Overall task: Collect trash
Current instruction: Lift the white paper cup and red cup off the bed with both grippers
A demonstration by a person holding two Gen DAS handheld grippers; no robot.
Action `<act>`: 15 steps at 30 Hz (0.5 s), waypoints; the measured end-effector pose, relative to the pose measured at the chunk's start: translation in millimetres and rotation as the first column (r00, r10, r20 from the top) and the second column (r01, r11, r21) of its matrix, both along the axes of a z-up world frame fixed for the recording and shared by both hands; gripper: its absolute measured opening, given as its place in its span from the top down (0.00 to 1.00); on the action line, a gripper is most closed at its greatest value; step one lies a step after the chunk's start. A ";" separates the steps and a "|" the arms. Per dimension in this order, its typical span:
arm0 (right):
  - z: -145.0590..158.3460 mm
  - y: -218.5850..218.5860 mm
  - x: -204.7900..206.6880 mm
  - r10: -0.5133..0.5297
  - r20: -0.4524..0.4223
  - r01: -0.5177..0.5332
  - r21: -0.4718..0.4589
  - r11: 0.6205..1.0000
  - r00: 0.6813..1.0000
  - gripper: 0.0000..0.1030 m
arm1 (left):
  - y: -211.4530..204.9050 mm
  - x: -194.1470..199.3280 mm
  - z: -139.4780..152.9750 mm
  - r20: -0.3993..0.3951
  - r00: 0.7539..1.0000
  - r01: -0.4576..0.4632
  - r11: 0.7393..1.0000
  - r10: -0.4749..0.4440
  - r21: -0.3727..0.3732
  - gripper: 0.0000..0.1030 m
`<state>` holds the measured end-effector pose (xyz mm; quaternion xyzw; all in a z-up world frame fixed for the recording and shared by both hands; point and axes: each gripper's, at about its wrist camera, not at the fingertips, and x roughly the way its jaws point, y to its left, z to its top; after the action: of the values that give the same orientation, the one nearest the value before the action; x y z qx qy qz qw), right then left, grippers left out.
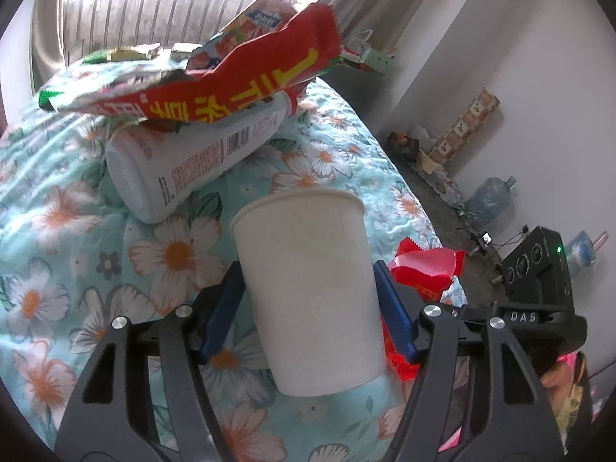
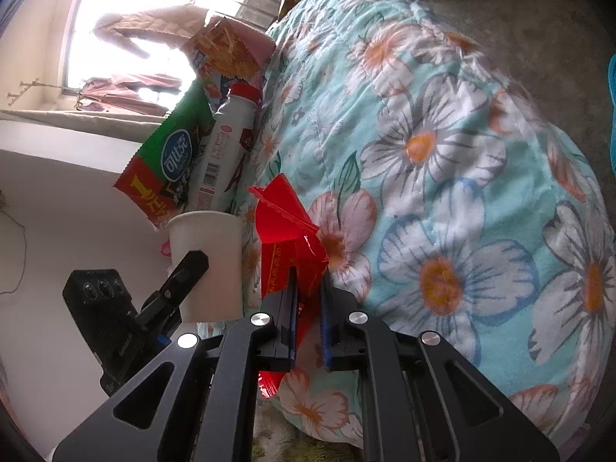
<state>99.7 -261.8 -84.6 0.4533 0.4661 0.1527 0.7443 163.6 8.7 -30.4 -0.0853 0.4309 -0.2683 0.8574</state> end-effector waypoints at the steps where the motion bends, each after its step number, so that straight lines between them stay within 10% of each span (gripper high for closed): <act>1: 1.9 -1.2 -1.2 -0.003 0.004 0.003 -0.001 1.000 1.000 0.91 | -0.4 -3.3 1.7 0.012 1.000 0.002 1.000 -0.002 0.008 0.39; 15: 26.8 -5.7 -13.5 -0.009 0.053 0.010 -0.019 1.000 0.999 0.91 | -2.8 -29.2 22.3 0.136 0.991 0.011 0.998 -0.020 0.069 0.39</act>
<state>86.2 -267.6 -57.8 0.4442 0.4453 0.1566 0.7615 134.5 5.8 -8.1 -0.0340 0.3809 -0.2654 0.8851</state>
